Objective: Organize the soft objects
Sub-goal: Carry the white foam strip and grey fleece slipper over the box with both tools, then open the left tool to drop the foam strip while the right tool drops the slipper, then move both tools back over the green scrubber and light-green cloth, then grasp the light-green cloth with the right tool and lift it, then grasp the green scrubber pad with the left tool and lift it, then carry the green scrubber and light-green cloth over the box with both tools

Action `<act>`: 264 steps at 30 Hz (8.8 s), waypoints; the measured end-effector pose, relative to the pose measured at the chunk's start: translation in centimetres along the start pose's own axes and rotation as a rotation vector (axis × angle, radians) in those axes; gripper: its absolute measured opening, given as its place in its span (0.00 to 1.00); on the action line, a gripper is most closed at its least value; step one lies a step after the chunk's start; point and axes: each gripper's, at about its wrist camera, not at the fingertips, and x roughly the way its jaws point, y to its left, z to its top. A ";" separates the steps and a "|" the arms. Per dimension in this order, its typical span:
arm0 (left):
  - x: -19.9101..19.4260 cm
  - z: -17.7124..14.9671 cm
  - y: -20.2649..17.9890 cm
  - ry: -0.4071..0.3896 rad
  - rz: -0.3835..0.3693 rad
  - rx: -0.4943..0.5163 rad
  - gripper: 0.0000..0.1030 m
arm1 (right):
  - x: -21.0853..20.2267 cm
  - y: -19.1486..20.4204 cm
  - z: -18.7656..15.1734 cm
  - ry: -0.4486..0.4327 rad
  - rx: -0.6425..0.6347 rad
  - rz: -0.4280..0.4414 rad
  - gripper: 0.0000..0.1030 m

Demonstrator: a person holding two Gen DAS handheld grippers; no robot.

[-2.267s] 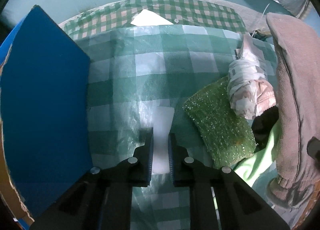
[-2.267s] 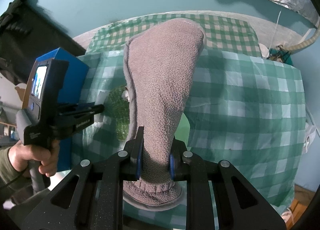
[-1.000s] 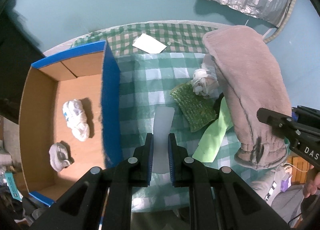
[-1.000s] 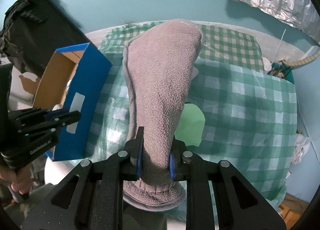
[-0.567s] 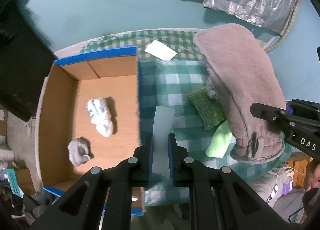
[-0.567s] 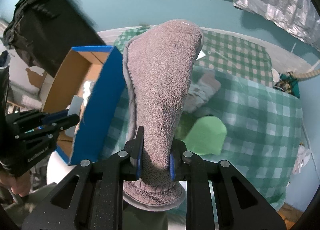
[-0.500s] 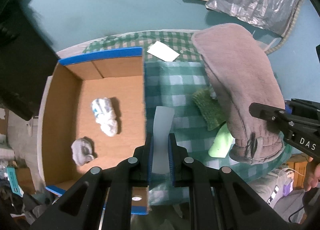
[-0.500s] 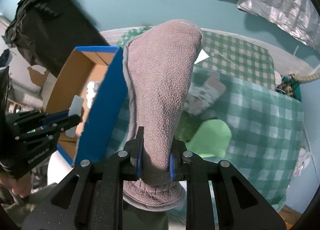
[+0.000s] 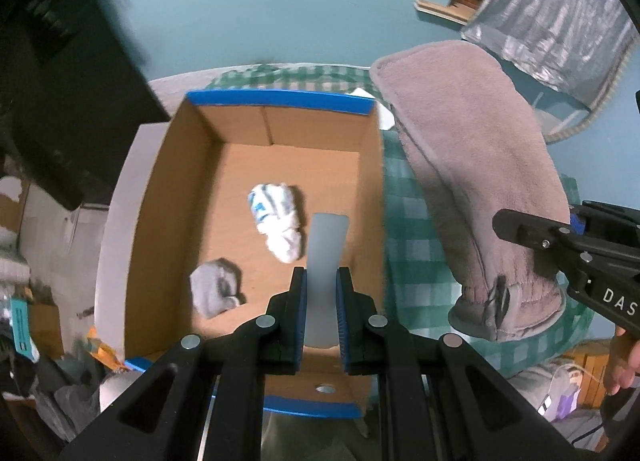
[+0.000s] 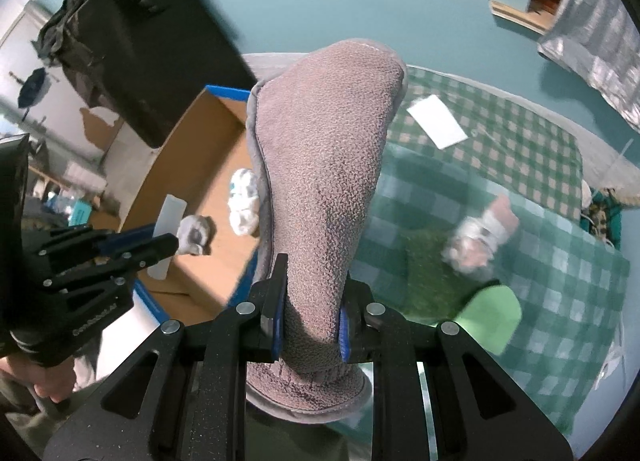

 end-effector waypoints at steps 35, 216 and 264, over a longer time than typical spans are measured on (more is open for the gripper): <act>5.5 -0.2 10.9 0.110 0.103 -0.197 0.28 | 8.8 8.4 4.8 0.132 -0.141 0.061 0.18; 19.8 3.7 -20.1 0.216 -0.066 0.053 0.68 | 2.7 -23.3 -12.3 0.108 0.394 -0.213 0.08; 8.9 -0.8 -13.3 0.119 -0.118 0.148 0.16 | -1.6 -15.2 -9.8 0.003 0.244 -0.178 0.08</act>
